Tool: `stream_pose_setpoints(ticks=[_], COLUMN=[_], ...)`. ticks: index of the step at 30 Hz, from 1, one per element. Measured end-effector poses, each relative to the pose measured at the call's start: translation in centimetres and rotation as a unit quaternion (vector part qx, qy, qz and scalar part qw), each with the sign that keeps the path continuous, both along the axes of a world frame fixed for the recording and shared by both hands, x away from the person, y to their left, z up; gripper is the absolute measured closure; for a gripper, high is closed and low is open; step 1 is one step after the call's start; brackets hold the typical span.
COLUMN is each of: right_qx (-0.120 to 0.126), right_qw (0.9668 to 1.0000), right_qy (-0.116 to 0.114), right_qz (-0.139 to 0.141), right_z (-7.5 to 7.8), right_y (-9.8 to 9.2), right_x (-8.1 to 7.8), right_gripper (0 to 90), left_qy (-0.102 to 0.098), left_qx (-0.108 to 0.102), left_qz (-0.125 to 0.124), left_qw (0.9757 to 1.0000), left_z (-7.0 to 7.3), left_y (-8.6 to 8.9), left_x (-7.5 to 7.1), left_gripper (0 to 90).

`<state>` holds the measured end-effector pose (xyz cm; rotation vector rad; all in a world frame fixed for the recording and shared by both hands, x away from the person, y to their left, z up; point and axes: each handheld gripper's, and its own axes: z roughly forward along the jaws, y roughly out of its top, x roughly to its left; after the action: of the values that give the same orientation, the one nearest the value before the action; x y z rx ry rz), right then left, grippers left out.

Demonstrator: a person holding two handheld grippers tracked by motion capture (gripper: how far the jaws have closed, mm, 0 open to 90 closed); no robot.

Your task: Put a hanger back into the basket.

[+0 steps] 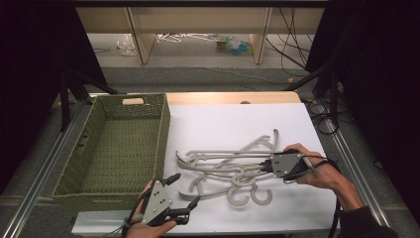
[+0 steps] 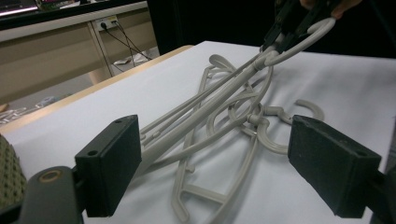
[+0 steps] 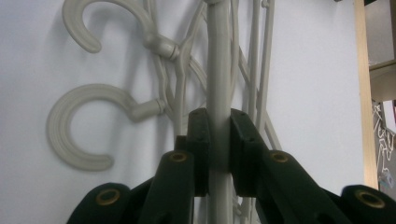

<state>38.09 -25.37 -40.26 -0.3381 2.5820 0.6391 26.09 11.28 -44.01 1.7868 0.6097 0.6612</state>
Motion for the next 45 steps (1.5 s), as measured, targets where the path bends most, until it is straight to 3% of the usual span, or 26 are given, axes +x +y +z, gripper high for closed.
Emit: stream_pose_setpoints(ticks=[1,3,4,7,9,10,12,14,17,18,19,20,21,22,23,24,25,28,30,32,35,36,39,40,43,45], right_qx=[0.0,-0.001,0.002,0.005,0.004,0.0,0.005,0.0,0.003,0.004,0.002,0.008,0.01,0.006,0.005,0.01,0.014,0.015,0.017,0.014,0.017,0.023,0.029,0.037,0.038,0.045], right_qw=[1.0,0.9997,0.9998,0.9995,0.9998,1.0,0.9994,0.9996,0.9995,0.9996,0.9999,0.9995,0.9992,0.9997,0.9999,0.9997,0.9992,0.9991,0.9988,0.999,0.9988,0.9987,0.9987,0.998,0.9988,0.9986], right_qy=[0.003,0.004,-0.001,-0.004,-0.003,0.003,-0.004,0.013,0.001,0.006,0.01,0.009,0.006,0.004,0.013,0.003,0.008,0.008,0.002,0.005,0.004,0.01,0.012,0.011,0.011,0.003], right_qz=[-0.002,0.022,0.019,0.03,0.022,0.002,0.033,0.026,0.032,0.029,0.009,0.03,0.039,0.024,0.008,0.023,0.037,0.039,0.045,0.041,0.046,0.044,0.039,0.05,0.028,0.026], right_z=[0.0,0.1,0.2,0.6,0.7,0.8,0.9,1.1,1.3,1.4,1.6,1.7,1.8,1.9,1.9,2.0,1.9,2.0,2.0,2.0,2.0,2.1,2.2,2.2,2.5,2.6], right_y=[0.0,0.2,0.1,0.1,0.0,-0.1,0.1,0.0,-0.1,-0.1,-0.3,-0.2,-0.2,-0.3,-0.4,-0.3,-0.2,-0.2,-0.2,-0.2,-0.2,-0.3,-0.4,-0.5,-0.7,-0.7], right_x=[-0.1,0.2,0.1,-0.1,-0.3,-0.7,-0.5,-0.7,-0.7,-0.8,-1.1,-0.9,-0.9,-1.1,-1.3,-1.1,-0.9,-0.9,-0.8,-1.0,-0.7,-0.8,-0.8,-0.5,-0.8,-0.5], right_gripper=[80.2,80.2,80.2,80.2,80.2,80.2,80.3,80.3,80.2,80.2,80.2,80.2,80.2,80.2,80.2,80.1,80.1,80.1,80.1,80.1,79.9,79.9,79.3,79.2,77.9,76.5], left_qy=[0.005,-0.001,-0.007,0.02,0.014,0.019,0.013,0.012,0.012,0.011,0.01,0.012,0.009,0.006,0.003,0.002,0.002,-0.002,0.001,-0.003,-0.011,-0.015,-0.021,-0.019,-0.02,-0.009], left_qx=[0.008,0.031,0.039,0.063,0.075,0.078,0.098,0.11,0.128,0.141,0.142,0.141,0.153,0.145,0.151,0.15,0.146,0.157,0.166,0.172,0.189,0.198,0.204,0.205,0.207,0.2], left_qz=[-0.007,-0.008,-0.012,-0.025,-0.029,-0.032,-0.034,-0.047,-0.063,-0.067,-0.07,-0.074,-0.078,-0.079,-0.086,-0.09,-0.093,-0.117,-0.14,-0.145,-0.165,-0.173,-0.184,-0.187,-0.198,-0.198], left_qw=[0.9999,0.9995,0.9991,0.9975,0.9967,0.9963,0.9946,0.9927,0.9897,0.9876,0.9874,0.9871,0.9851,0.9862,0.9848,0.9846,0.9849,0.9806,0.9763,0.9745,0.968,0.9647,0.9614,0.9605,0.9578,0.9594], left_z=[0.0,0.1,0.2,0.3,0.3,0.2,0.1,-0.2,-0.7,-0.7,-0.8,-0.8,-0.7,-0.7,-0.5,-0.4,-0.4,-0.5,-0.5,-0.3,0.4,0.6,1.2,1.4,2.2,2.7], left_y=[-0.6,-1.8,-2.3,-3.6,-4.2,-4.8,-5.7,-6.6,-8.0,-8.3,-8.7,-9.0,-9.1,-9.2,-9.2,-9.2,-9.3,-9.7,-9.9,-10.0,-10.0,-10.0,-10.0,-9.9,-9.9,-9.9], left_x=[0.2,0.9,1.3,2.7,3.4,4.0,4.8,5.5,6.3,6.5,6.7,6.8,6.9,7.0,7.2,7.3,7.3,7.7,7.9,8.1,8.2,8.2,8.0,7.9,7.8,7.6], left_gripper=[17.8,19.2,20.3,25.1,26.8,27.1,27.3,31.8,36.1,37.4,38.4,41.2,42.7,43.7,46.7,48.5,50.4,59.1,63.2,68.3,72.1,73.0,75.3,75.9,77.9,79.2])
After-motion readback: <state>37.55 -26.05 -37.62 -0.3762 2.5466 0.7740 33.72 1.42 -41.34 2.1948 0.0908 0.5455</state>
